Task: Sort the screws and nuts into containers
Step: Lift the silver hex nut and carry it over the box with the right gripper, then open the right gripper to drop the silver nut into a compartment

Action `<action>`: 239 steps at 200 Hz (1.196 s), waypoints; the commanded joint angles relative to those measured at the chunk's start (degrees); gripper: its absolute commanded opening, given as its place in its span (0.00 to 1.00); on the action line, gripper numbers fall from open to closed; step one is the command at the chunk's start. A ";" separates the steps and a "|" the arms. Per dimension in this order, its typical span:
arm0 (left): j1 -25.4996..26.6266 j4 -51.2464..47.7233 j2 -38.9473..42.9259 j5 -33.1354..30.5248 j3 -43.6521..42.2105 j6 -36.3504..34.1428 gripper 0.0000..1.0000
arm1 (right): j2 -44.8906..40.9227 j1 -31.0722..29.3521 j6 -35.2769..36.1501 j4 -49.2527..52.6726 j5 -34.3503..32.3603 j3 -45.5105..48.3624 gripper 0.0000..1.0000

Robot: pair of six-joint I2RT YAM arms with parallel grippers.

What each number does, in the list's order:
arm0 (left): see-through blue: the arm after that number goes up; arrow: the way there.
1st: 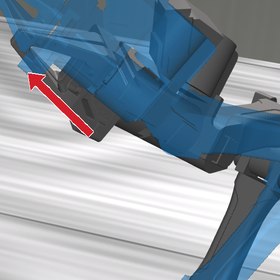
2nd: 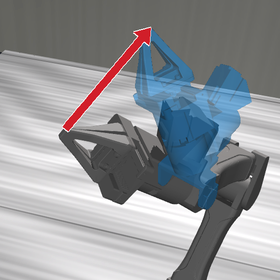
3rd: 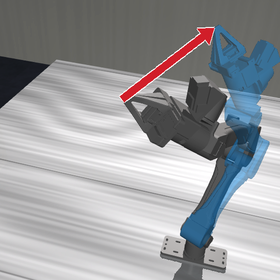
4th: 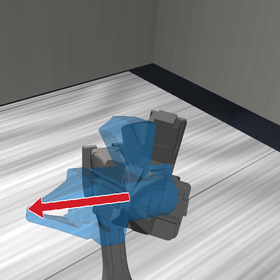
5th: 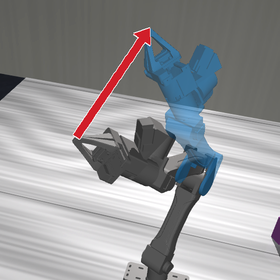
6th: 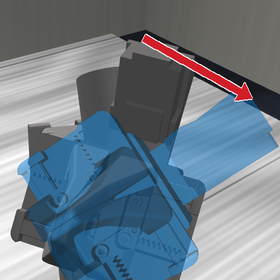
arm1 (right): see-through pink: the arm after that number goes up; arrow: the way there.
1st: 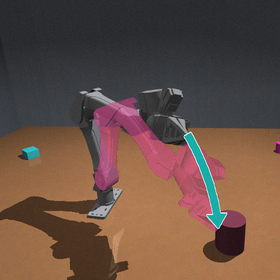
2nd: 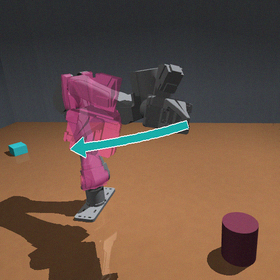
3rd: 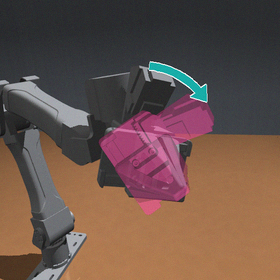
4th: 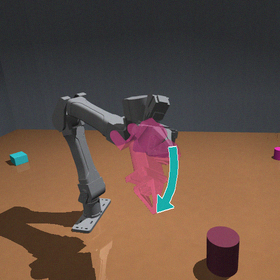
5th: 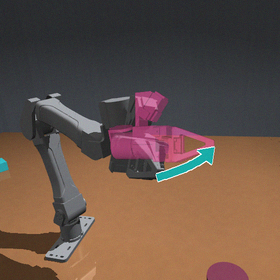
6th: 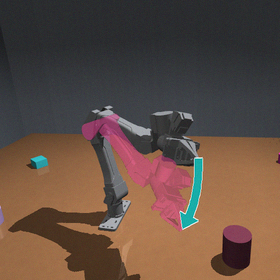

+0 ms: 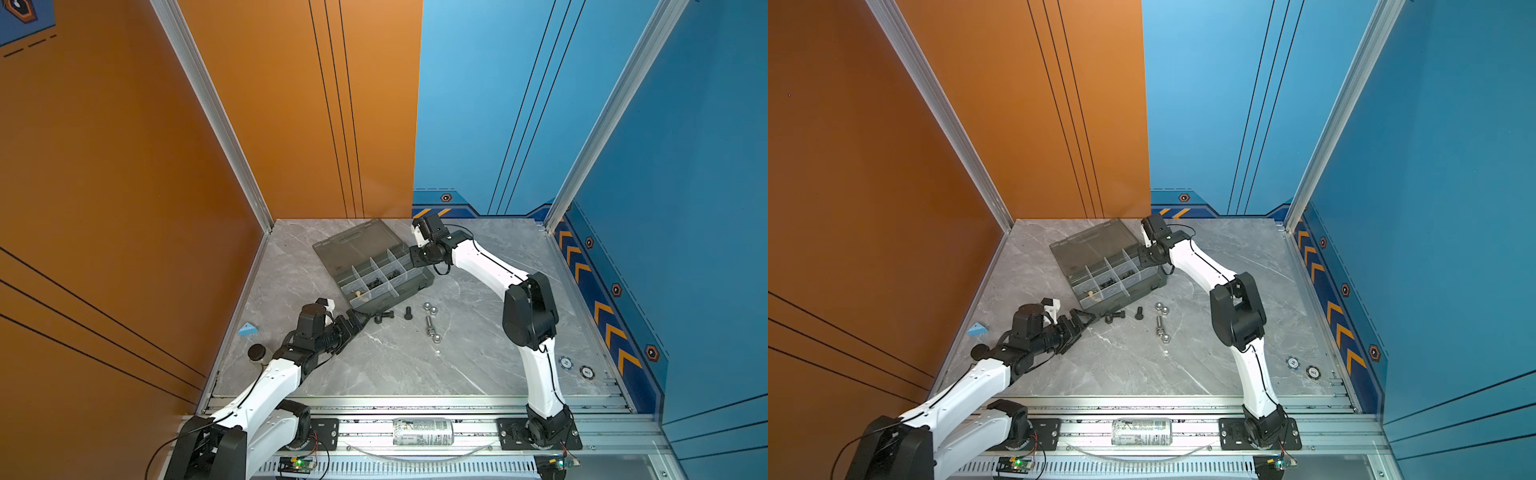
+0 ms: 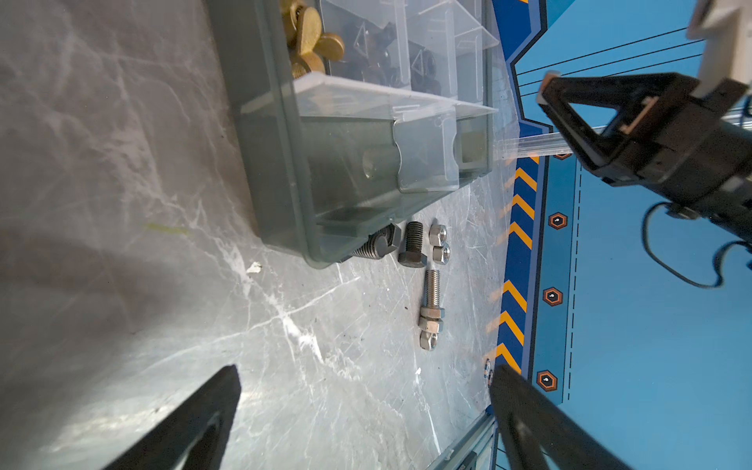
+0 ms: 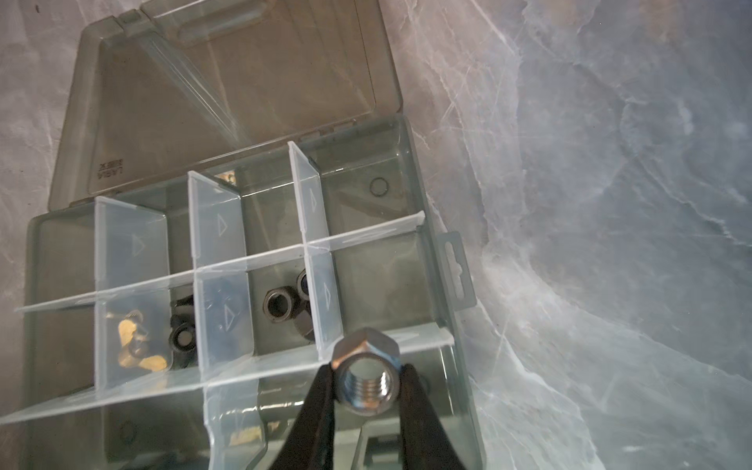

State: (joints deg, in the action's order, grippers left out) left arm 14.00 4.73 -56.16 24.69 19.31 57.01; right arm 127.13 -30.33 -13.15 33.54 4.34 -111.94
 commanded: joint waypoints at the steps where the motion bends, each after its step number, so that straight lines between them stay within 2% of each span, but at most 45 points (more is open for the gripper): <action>1: 0.15 -2.56 1.70 0.29 1.00 -0.89 0.98 | 2.50 -0.17 -2.13 1.54 0.44 -4.43 0.05; 39: 0.00 -3.90 3.06 -0.18 0.83 -0.69 0.98 | 5.62 0.01 -2.81 2.69 1.68 -6.53 0.06; 84: 0.28 -4.42 3.60 -0.10 0.88 -0.24 0.98 | 5.69 0.18 -3.18 3.80 3.13 -6.40 0.18; 113: 0.51 -4.98 4.70 -0.38 0.67 0.17 0.98 | 5.54 0.24 -3.92 4.24 3.39 -6.60 0.31; 173: 0.59 -7.15 7.23 -0.93 0.20 0.87 0.98 | 4.21 0.14 -2.48 5.28 6.11 -6.54 0.41; 200: 0.59 -7.12 7.13 -0.79 0.12 0.44 0.98 | 0.15 -0.60 -1.29 5.86 5.63 -2.71 0.42; 239: 0.64 -5.44 4.72 0.26 0.15 0.46 0.98 | -9.76 -1.64 -1.34 6.10 4.28 8.32 0.45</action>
State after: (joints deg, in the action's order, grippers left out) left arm 14.31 -1.04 -50.15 24.67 19.31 57.49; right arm 125.69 -30.96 -15.27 37.58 9.21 -108.75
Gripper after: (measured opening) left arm 0.976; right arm 0.441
